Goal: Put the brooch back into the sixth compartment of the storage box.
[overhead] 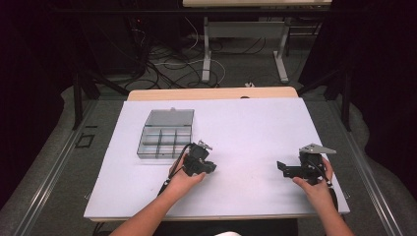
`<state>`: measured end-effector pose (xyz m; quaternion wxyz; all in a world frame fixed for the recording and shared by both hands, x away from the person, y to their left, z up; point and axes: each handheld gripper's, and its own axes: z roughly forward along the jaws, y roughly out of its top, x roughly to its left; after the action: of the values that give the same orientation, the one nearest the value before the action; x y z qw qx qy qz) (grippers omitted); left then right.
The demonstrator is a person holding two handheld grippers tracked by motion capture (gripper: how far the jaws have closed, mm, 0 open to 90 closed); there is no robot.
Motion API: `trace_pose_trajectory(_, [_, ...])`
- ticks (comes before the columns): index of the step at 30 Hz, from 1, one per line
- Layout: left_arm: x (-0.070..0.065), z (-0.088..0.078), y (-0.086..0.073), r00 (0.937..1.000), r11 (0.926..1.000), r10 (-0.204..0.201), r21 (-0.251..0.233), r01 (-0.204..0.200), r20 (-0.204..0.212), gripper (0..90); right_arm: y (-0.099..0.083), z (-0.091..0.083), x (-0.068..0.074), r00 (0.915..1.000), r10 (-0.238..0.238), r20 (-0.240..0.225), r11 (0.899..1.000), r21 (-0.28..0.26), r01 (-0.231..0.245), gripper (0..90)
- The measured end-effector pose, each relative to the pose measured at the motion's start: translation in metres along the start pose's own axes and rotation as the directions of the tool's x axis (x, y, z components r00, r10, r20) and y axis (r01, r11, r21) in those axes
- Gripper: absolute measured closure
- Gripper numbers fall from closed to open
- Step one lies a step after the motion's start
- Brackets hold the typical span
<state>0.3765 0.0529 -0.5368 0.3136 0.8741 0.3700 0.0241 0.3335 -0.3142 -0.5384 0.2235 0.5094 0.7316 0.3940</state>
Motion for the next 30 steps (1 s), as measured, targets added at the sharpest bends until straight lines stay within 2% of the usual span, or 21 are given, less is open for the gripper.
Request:
trace_pose_trajectory(5, [0.0026,-0.0027,0.0001,0.9999,0.9999,-0.012,-0.008,0.012,-0.004,80.5,-0.0001,0.0,-0.0003,1.0,0.004,0.001,1.0,0.001,-0.004,1.4])
trace_pose_trajectory(7, [0.0031,-0.0033,0.0,0.9998,0.9998,-0.021,-0.008,0.021,0.007,80.5,0.0,-0.0002,0.0,1.0,0.009,-0.001,1.0,0.002,-0.009,1.4])
trace_pose_trajectory(9, [0.0038,-0.0033,-0.0001,0.9999,0.9998,-0.013,-0.012,0.013,-0.007,80.5,-0.0001,-0.0002,-0.0004,1.0,0.003,0.0,1.0,0.0,-0.003,1.4])
trace_pose_trajectory(21, [0.0042,0.003,-0.001,0.9998,0.9999,-0.016,0.007,0.016,-0.012,77.4,-0.0001,-0.0001,-0.0003,1.0,0.002,0.0,1.0,0.001,-0.002,1.5])
trace_pose_trajectory(26, [0.0049,0.0024,-0.0024,0.9997,0.9997,-0.022,0.004,0.022,-0.001,75.0,0.0,-0.0002,-0.0002,1.0,0.0,0.0,1.0,-0.001,0.0,1.5])
trace_pose_trajectory(30, [0.0054,0.0007,-0.0032,0.9997,0.9999,-0.01,0.007,0.01,-0.023,69.1,-0.0001,-0.0003,-0.0004,1.0,0.002,-0.001,1.0,0.001,-0.002,1.5])
